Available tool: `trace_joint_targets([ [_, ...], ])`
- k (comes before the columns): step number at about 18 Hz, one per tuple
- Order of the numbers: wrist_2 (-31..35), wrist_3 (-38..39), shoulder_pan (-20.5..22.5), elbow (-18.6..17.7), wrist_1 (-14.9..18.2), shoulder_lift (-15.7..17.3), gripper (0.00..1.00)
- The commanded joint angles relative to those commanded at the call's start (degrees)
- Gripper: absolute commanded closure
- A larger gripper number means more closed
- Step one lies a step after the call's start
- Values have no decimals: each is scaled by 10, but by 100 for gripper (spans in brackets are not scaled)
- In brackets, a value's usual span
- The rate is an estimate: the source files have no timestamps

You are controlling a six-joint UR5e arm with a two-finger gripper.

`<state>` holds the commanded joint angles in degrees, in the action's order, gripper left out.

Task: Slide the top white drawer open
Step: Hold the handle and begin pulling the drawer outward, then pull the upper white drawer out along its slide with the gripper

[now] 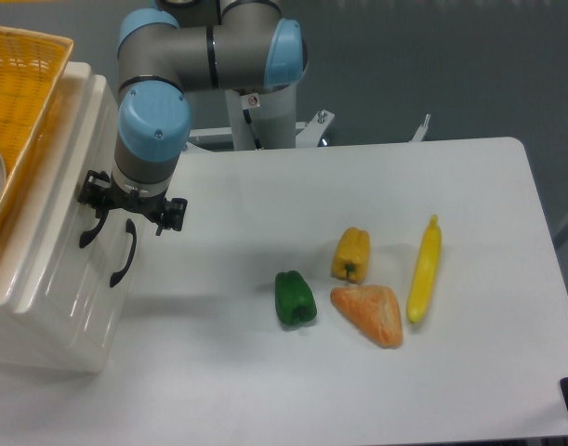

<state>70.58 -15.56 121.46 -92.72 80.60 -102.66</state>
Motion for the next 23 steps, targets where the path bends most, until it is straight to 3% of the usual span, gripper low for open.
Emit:
trace_joint_targets([
  [23,34,-10,47,1,0,1,0],
])
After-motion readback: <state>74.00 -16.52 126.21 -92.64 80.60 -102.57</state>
